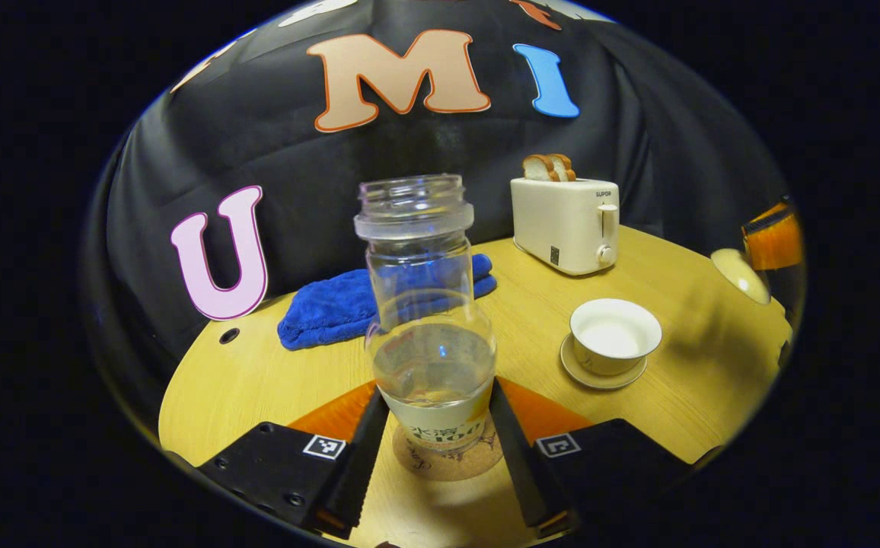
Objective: Open the teacup lid with one hand, grasp the water bottle and pour water into the teacup with the other hand; after pouring, place the water bottle on the coaster and then close the teacup lid.
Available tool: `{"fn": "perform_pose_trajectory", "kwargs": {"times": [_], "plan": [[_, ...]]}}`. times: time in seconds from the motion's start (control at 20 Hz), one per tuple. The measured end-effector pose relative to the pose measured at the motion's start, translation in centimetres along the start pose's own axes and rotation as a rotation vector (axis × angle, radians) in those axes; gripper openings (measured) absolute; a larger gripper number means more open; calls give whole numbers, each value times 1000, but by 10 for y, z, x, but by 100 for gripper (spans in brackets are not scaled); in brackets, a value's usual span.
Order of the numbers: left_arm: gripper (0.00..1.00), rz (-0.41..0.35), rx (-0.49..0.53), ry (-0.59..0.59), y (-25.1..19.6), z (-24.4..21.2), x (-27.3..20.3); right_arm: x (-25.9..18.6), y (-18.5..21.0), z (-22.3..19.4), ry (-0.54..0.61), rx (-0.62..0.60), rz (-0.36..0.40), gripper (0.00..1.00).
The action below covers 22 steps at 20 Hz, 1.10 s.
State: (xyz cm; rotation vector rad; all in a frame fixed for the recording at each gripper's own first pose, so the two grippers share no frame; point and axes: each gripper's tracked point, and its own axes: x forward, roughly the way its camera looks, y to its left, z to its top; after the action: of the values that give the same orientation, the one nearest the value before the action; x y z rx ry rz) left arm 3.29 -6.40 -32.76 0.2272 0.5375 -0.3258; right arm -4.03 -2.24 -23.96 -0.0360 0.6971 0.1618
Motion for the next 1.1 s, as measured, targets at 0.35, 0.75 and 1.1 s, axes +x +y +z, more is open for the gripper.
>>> {"fn": "perform_pose_trajectory", "kwargs": {"times": [0.35,0.75,1.1], "plan": [[95,-1,-22,-1,-1,-3,-11,24,18,9,0,8,45,26],[97,45,-52,4,17,-2,-44,59,38,11,1,6,88,26],[96,116,-57,-64,39,21,-102,92,46,4,18,19,95,26]]}}
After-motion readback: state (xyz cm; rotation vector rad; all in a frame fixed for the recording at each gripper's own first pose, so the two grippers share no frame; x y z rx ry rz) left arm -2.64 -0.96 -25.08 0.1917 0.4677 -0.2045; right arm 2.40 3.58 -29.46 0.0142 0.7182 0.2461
